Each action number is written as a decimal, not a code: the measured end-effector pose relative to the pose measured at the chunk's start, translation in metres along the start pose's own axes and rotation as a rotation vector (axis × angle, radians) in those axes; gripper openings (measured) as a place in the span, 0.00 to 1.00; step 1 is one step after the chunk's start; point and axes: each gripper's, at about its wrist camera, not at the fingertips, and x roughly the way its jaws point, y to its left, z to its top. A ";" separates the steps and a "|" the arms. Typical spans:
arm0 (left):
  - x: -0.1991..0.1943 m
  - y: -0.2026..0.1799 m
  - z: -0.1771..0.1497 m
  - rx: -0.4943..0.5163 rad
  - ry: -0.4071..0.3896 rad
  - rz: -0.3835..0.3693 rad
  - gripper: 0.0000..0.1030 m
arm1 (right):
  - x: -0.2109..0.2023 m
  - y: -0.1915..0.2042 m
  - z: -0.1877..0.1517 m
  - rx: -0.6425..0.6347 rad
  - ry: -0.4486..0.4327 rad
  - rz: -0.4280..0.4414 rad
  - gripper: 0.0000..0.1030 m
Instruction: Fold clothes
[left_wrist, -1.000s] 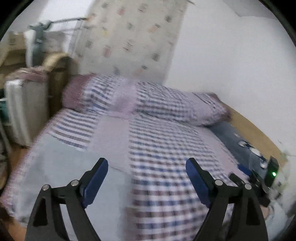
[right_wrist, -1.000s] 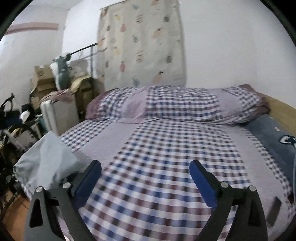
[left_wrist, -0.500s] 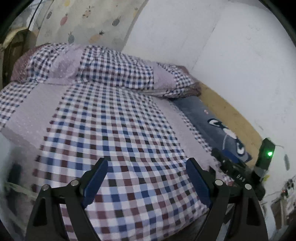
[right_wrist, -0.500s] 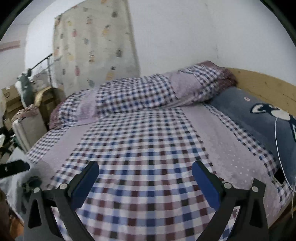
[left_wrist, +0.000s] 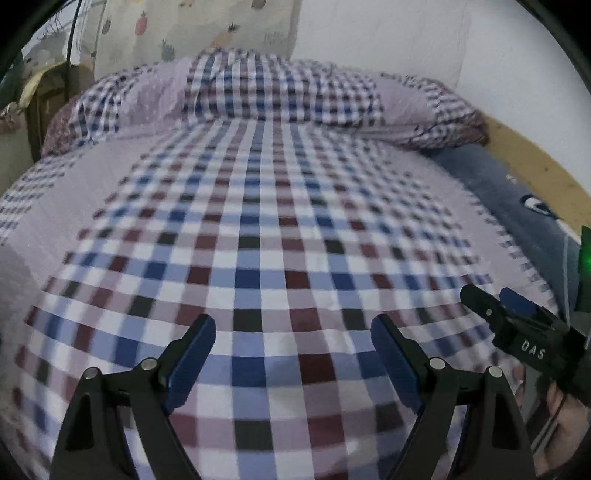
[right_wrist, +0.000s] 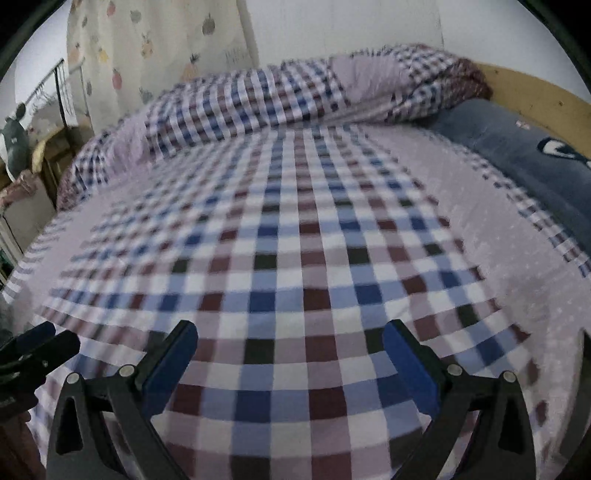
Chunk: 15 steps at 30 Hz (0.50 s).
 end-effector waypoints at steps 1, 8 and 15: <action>0.010 -0.002 -0.002 0.008 0.009 0.003 0.86 | 0.009 -0.002 -0.003 -0.004 0.013 -0.006 1.00; 0.049 -0.011 -0.015 0.052 0.043 0.075 0.88 | 0.056 -0.015 -0.009 -0.009 0.151 -0.021 1.00; 0.060 -0.016 -0.016 0.052 0.046 0.125 0.99 | 0.062 -0.009 -0.017 -0.055 0.133 -0.072 1.00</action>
